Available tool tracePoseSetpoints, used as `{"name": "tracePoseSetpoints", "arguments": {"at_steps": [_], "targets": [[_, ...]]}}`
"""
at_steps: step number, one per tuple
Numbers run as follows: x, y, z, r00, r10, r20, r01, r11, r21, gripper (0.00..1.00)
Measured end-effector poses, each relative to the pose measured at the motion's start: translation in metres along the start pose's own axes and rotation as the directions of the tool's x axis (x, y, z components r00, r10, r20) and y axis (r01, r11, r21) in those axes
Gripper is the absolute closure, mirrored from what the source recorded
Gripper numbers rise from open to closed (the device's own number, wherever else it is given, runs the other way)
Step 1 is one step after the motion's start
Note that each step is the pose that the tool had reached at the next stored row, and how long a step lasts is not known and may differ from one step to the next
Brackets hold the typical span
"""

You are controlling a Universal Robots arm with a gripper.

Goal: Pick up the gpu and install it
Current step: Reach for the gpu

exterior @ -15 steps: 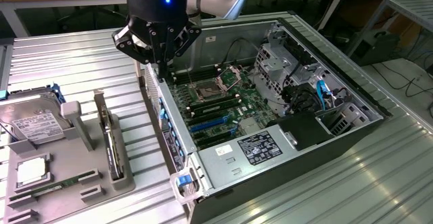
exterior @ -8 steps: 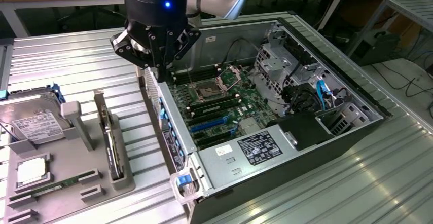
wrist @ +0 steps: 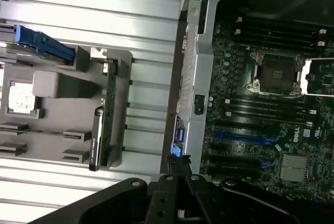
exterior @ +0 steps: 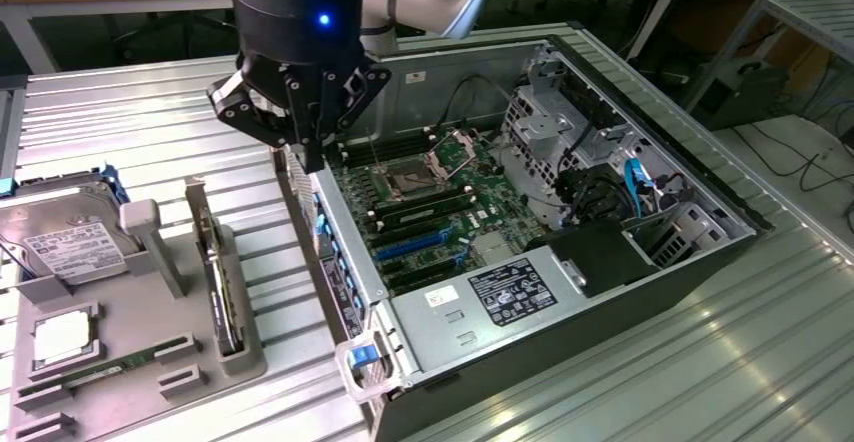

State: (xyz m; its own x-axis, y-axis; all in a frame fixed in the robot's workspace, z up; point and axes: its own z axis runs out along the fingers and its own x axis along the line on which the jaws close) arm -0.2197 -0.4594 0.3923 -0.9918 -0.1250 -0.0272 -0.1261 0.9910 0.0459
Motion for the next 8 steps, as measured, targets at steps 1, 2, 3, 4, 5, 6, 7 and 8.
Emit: {"name": "tracePoseSetpoints", "arguments": {"at_steps": [1,2,3,4,5,6,7,8], "targets": [[0.002,0.0003,0.0,1.0,0.0,-0.0001,0.0,1.0,0.0,0.89],[0.005,0.0006,0.0001,1.0,0.001,-0.0001,-0.001,1.0,0.0001,0.89],[0.006,0.0008,0.0003,1.0,0.003,0.0,-0.003,1.0,0.0002,0.89],[0.008,0.0011,0.0005,1.0,0.007,0.0002,-0.007,1.0,0.0002,0.89],[0.009,0.0014,0.0007,1.0,0.01,0.0003,-0.01,1.0,0.0003,0.89],[0.012,0.0018,0.001,0.9999,0.014,0.0005,-0.014,0.9999,0.0004,0.89],[0.015,0.0021,0.0011,0.9999,0.016,0.0007,-0.016,0.9999,0.0005,0.89],[0.017,0.0024,0.0012,0.9999,0.017,0.0007,-0.017,0.9999,0.0005,0.89]]}}
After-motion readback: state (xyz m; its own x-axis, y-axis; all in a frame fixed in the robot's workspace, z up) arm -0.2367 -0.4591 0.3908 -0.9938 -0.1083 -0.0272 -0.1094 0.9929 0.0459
